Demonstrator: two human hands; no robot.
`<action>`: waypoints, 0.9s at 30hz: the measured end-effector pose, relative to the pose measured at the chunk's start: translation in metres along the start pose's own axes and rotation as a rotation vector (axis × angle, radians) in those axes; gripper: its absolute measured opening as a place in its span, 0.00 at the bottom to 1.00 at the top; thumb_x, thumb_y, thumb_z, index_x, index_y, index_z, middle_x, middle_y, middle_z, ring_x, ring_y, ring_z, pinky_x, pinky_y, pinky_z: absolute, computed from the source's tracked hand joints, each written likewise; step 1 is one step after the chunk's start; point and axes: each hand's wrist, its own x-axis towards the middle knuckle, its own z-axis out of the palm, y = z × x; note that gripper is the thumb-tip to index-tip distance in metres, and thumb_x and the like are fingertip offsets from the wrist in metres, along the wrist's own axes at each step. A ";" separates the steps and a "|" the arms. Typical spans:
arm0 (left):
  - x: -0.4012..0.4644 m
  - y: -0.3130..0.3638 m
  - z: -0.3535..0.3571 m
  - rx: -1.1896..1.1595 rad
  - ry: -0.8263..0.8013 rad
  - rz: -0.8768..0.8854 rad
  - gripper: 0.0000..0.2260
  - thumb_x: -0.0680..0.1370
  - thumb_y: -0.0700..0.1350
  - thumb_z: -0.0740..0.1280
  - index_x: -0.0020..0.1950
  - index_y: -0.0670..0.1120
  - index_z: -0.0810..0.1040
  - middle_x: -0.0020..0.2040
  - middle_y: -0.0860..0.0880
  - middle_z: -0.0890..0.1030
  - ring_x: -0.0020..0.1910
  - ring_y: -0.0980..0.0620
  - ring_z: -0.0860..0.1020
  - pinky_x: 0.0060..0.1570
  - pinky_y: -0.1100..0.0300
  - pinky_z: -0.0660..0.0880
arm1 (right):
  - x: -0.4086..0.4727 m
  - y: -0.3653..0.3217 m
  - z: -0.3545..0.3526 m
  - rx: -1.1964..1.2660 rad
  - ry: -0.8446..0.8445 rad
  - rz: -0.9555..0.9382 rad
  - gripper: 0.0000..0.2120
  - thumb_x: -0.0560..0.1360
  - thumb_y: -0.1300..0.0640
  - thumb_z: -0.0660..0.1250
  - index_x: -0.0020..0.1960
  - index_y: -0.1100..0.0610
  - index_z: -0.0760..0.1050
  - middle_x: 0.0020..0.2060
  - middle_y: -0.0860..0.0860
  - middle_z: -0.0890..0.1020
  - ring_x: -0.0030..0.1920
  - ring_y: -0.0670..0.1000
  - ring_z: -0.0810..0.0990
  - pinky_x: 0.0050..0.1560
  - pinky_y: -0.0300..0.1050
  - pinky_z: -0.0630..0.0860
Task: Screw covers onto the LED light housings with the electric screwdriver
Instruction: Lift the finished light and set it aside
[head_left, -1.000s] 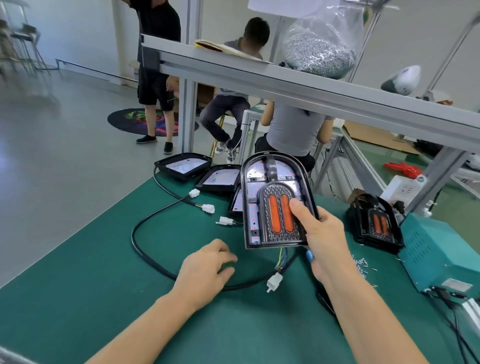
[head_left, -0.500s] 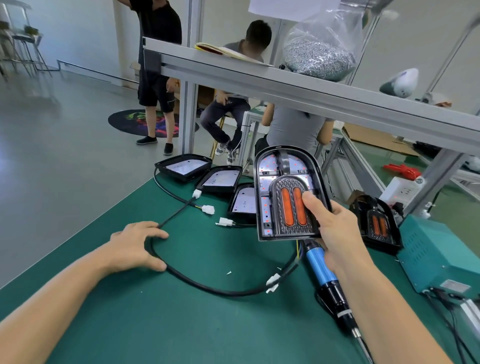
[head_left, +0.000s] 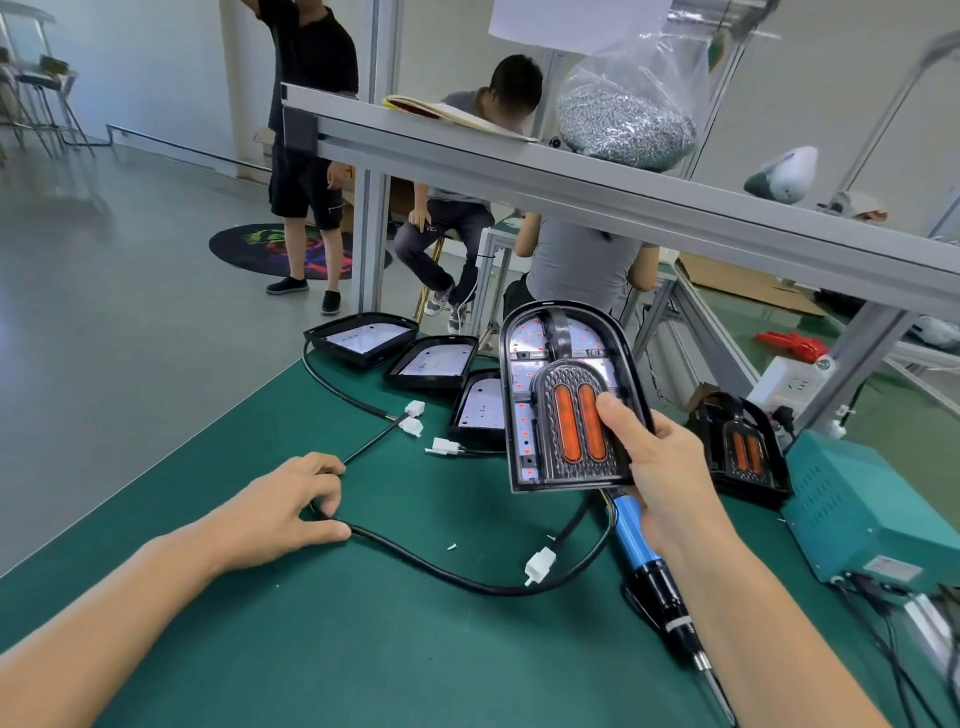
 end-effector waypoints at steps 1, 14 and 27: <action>-0.002 0.001 0.001 -0.005 0.041 0.000 0.13 0.74 0.54 0.70 0.38 0.50 0.69 0.61 0.59 0.68 0.60 0.58 0.69 0.55 0.62 0.65 | 0.000 0.001 -0.001 0.000 -0.018 0.009 0.13 0.73 0.52 0.74 0.48 0.62 0.81 0.39 0.56 0.87 0.34 0.51 0.85 0.31 0.40 0.79; 0.008 0.044 -0.025 -0.698 0.782 -0.172 0.13 0.75 0.43 0.70 0.35 0.49 0.68 0.44 0.58 0.83 0.44 0.51 0.80 0.50 0.55 0.74 | -0.012 0.036 0.006 -0.004 -0.223 0.136 0.25 0.63 0.42 0.72 0.50 0.60 0.83 0.44 0.57 0.87 0.40 0.51 0.85 0.47 0.45 0.78; 0.043 0.110 -0.050 -1.846 0.809 -0.161 0.09 0.81 0.44 0.61 0.41 0.45 0.70 0.32 0.48 0.82 0.33 0.53 0.82 0.38 0.61 0.81 | -0.011 0.050 0.035 0.301 -0.233 0.172 0.25 0.69 0.47 0.70 0.59 0.62 0.80 0.52 0.58 0.85 0.49 0.53 0.85 0.46 0.43 0.81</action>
